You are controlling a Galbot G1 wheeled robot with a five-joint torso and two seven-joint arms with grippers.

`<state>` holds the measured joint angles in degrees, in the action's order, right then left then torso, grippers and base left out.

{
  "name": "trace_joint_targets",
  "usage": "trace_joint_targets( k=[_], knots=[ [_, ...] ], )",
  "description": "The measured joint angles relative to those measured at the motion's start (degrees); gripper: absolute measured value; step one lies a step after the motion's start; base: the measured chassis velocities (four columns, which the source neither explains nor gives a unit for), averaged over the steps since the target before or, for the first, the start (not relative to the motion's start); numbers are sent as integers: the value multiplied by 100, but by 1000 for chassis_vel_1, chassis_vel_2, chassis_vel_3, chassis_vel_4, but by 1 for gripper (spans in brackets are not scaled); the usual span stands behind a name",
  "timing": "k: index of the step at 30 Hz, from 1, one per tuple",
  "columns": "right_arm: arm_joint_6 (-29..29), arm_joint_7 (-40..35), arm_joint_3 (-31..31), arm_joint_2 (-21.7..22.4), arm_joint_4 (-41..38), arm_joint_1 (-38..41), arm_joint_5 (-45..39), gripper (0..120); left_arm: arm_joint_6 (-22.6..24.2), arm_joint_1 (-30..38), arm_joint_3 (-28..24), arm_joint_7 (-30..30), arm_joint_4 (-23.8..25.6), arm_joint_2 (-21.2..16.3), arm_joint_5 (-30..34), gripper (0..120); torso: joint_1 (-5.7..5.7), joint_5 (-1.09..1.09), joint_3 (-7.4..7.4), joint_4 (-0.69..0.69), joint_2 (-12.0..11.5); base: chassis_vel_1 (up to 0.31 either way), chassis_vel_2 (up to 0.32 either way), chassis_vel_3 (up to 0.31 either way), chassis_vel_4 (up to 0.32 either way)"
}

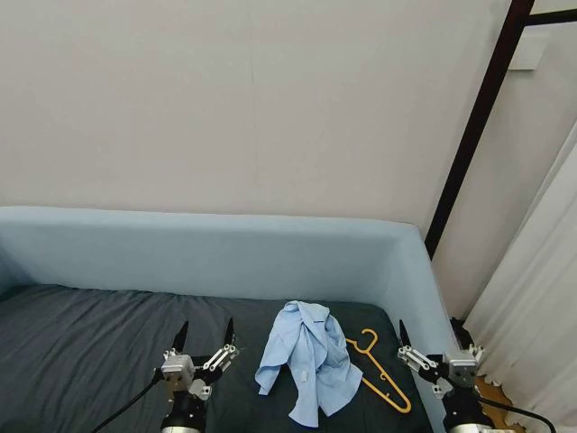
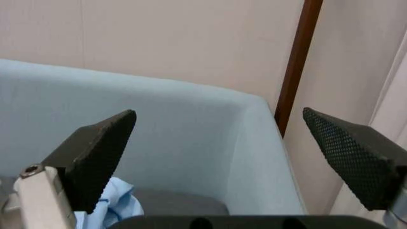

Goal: Pick up the clothes from the sofa and hang them on the clothes hanger.

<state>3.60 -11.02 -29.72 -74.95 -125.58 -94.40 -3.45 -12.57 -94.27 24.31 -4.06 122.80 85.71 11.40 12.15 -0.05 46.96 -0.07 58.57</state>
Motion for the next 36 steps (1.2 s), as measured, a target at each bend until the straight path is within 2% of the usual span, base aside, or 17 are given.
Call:
trace_joint_targets(
  k=[17,25,36],
  knots=[
    [-105,-119,101,30,123,19,-65,100,-212,-114,-41,13,-94,137,-149,100,0,0,0,0,0,0,0,0,0],
    [-110,-137,127,41,147,19,-68,100,-467,-150,-29,287,-163,170,-145,100,0,0,0,0,0,0,0,0,0],
    [-83,-115,161,120,175,32,-211,100,-648,-151,43,371,-304,191,-136,100,0,0,0,-1,0,0,0,0,0]
  ],
)
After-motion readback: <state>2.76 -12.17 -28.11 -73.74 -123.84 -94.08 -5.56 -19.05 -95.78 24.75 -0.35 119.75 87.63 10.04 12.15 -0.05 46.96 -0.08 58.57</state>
